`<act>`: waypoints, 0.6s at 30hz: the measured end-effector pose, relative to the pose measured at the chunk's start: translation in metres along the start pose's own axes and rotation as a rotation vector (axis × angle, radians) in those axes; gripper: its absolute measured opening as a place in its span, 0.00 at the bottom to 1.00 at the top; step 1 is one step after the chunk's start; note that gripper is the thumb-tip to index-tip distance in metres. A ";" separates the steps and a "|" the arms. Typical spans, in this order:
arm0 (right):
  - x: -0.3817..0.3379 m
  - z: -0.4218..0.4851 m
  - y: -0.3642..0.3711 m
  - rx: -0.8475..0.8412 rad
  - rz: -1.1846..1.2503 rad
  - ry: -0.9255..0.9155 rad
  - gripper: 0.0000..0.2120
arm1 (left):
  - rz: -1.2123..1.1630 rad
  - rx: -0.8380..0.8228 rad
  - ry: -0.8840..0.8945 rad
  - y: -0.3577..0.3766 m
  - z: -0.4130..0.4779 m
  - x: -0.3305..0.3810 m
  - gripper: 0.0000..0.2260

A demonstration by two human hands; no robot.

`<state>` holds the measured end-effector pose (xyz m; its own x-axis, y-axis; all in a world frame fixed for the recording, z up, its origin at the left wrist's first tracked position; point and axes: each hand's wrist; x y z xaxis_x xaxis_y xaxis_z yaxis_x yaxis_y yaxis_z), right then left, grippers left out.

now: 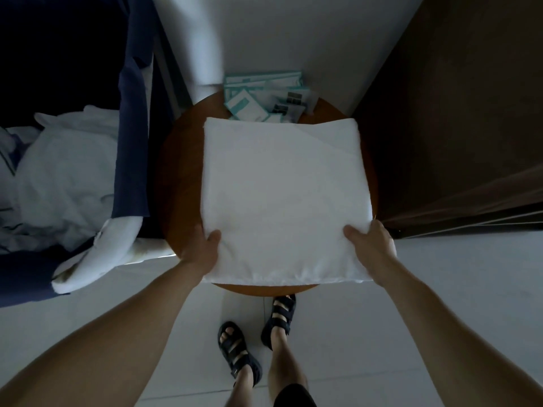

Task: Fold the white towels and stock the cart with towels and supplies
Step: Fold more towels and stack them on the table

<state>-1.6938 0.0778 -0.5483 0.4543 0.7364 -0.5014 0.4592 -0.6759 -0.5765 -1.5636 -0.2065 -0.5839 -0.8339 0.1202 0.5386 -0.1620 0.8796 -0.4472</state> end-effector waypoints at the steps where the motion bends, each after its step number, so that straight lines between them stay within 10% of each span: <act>1: 0.000 -0.001 0.000 0.001 0.021 0.007 0.21 | 0.006 0.001 0.004 0.000 0.000 0.000 0.22; 12: 0.036 0.006 0.025 0.122 -0.217 -0.111 0.36 | 0.120 0.029 0.005 0.003 0.005 0.001 0.20; 15: 0.029 0.001 0.024 0.269 -0.659 -0.425 0.39 | 0.502 0.300 0.247 0.012 -0.003 0.006 0.29; 18: 0.021 0.007 0.035 0.119 -0.926 -0.533 0.38 | 0.866 0.238 0.534 0.026 -0.002 0.008 0.34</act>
<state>-1.6734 0.0703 -0.5833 -0.4365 0.8989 -0.0379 0.3640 0.1379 -0.9211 -1.5736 -0.1813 -0.5896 -0.3822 0.9051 0.1862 0.2321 0.2891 -0.9287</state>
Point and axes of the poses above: each hand's wrist, its own z-axis towards the middle knuckle, its own y-axis out of the palm, x = y × z, and after that the axes turned 8 degrees about -x, right-handed
